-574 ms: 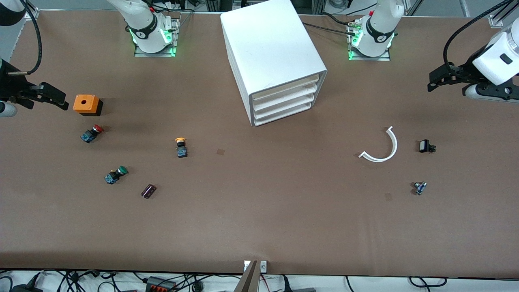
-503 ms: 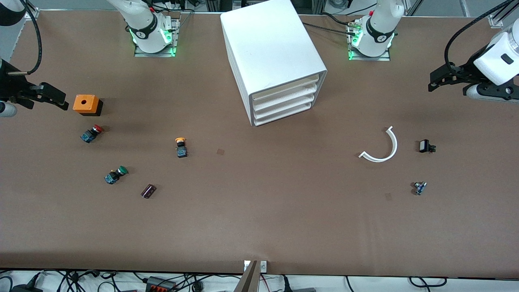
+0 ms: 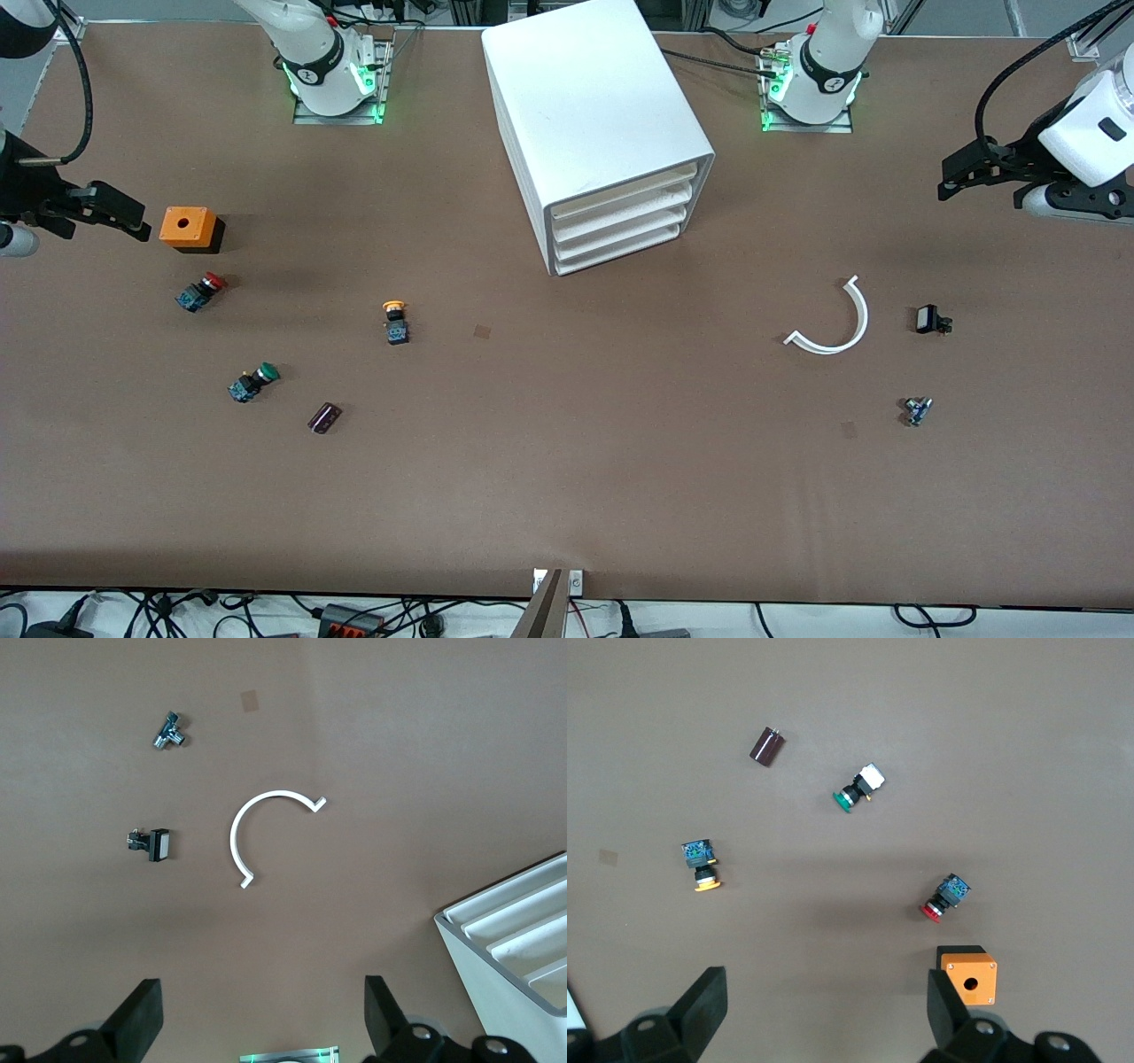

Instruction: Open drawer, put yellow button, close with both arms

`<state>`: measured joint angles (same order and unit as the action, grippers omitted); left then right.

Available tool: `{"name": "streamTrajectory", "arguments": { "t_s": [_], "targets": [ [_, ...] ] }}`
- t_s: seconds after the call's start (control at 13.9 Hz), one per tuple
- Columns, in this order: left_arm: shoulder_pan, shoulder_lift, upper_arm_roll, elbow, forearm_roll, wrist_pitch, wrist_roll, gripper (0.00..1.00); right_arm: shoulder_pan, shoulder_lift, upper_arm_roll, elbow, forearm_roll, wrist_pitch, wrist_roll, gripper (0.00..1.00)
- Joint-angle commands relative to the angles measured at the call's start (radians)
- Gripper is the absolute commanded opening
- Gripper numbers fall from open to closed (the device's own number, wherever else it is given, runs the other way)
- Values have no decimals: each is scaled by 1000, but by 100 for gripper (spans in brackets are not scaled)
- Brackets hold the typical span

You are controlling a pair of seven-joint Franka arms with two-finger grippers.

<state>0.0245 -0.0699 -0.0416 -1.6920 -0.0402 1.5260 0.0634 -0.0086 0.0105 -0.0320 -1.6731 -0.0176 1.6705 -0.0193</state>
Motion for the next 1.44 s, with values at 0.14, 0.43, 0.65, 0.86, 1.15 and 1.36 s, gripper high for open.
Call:
{"name": "streamTrajectory", "arguments": {
  "t_s": [0.14,0.43,0.65,0.86,1.15,1.36],
  "targets": [
    [-8,22,-12,17,-1,-17,-2,100,36,51,12,-11,2,9,-14,100],
    [-78,79,-18,15,-18,-69,13,100,102,135,12,-10,5,34,-11,100],
    [-124,122,-20,14,-146,-128,18,100,142,213,12,-10,5,35,-13,100],
    [-112,174,-20,12,-320,-130,192,100,193,285,14,-10,7,82,-5,100],
    [-101,283,-20,3,-542,-130,389,100,259,413,14,-10,16,210,4,100],
    [-94,425,-20,-8,-766,-130,597,100,303,494,14,-10,71,300,-16,100]
  ]
}}
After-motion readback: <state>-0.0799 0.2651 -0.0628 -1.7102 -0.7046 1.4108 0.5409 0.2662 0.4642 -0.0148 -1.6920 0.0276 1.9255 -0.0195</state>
